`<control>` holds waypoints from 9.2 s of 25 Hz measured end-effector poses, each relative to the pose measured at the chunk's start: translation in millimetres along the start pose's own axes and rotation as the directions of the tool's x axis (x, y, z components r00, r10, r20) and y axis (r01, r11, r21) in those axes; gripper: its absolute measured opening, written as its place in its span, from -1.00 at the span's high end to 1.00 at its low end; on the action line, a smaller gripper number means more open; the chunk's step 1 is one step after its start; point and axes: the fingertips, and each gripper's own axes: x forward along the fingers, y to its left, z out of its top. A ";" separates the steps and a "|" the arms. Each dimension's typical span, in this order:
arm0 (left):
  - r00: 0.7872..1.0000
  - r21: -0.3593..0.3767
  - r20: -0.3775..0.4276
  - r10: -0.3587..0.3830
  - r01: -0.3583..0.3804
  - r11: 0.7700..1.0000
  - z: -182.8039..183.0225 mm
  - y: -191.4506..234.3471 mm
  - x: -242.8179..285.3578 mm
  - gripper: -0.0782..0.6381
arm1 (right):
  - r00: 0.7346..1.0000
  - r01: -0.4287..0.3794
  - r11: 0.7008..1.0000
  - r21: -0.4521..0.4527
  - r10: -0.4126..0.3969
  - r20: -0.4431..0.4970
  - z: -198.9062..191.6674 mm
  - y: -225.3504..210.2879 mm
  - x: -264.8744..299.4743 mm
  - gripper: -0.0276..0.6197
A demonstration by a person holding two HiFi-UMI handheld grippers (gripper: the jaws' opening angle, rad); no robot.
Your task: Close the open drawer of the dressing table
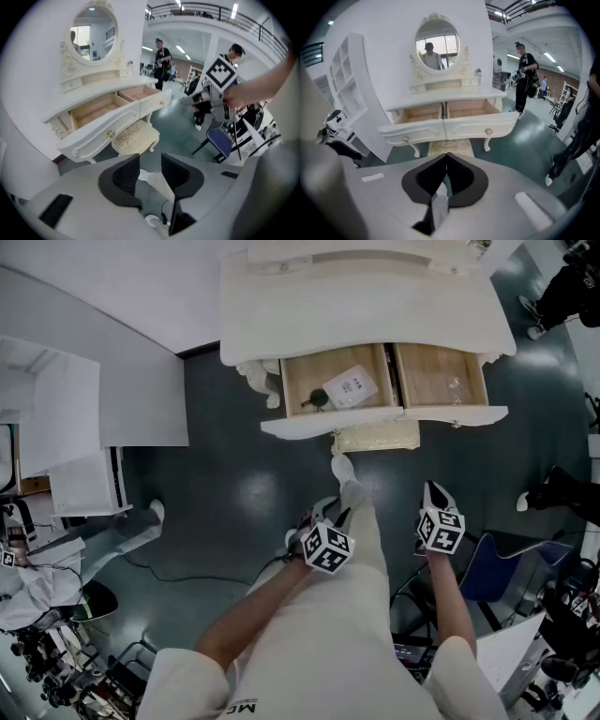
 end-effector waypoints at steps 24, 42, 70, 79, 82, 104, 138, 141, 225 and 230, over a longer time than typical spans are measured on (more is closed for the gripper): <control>0.938 -0.073 0.270 -0.217 0.245 0.967 -27.1 -199.8 -247.4 0.76 | 0.966 -0.109 0.985 0.134 0.073 0.250 -114.9 160.5 -344.0 0.91; 0.945 0.022 0.273 -0.180 0.181 0.983 40.9 -288.2 -223.8 0.76 | 0.951 -0.260 0.958 0.117 0.234 0.201 -115.2 86.3 -363.7 0.91; 0.907 0.067 0.261 -0.331 0.325 0.943 233.9 -168.9 -88.7 0.76 | 0.980 -0.077 0.984 0.163 0.045 0.196 56.4 -14.2 -209.0 0.91; 0.884 0.146 0.216 -0.414 0.390 0.909 277.9 -133.5 -33.9 0.76 | 0.976 -0.009 0.980 0.200 -0.035 0.213 103.3 -48.4 -149.0 0.91; 0.884 0.162 0.198 -0.423 0.396 0.904 283.8 -126.8 -15.9 0.76 | 0.975 -0.001 0.982 0.190 -0.041 0.218 112.3 -59.8 -136.1 0.91; 0.952 -0.057 0.167 -0.257 0.269 0.961 308.6 -92.4 68.9 0.76 | 0.980 -0.137 0.988 0.065 0.126 0.152 150.7 -86.4 -45.0 0.91; 0.993 -0.230 0.030 -0.115 0.119 0.966 252.8 -63.2 202.2 0.75 | 0.984 -0.177 0.977 0.119 0.178 0.006 96.7 -129.4 95.0 0.51; 0.995 -0.241 0.015 -0.096 0.097 0.966 243.9 -59.5 210.1 0.75 | 0.983 -0.180 0.977 0.118 0.183 -0.010 91.3 -130.3 102.7 0.47; 0.993 -0.400 0.068 0.096 -0.061 0.915 259.9 18.7 237.1 0.75 | 0.958 -0.286 0.950 0.125 0.288 0.000 140.9 -108.6 206.1 -0.10; 0.991 -0.408 0.074 0.109 -0.069 0.910 265.0 24.9 238.4 0.75 | 0.956 -0.291 0.950 0.116 0.293 0.003 148.6 -108.0 212.9 -0.10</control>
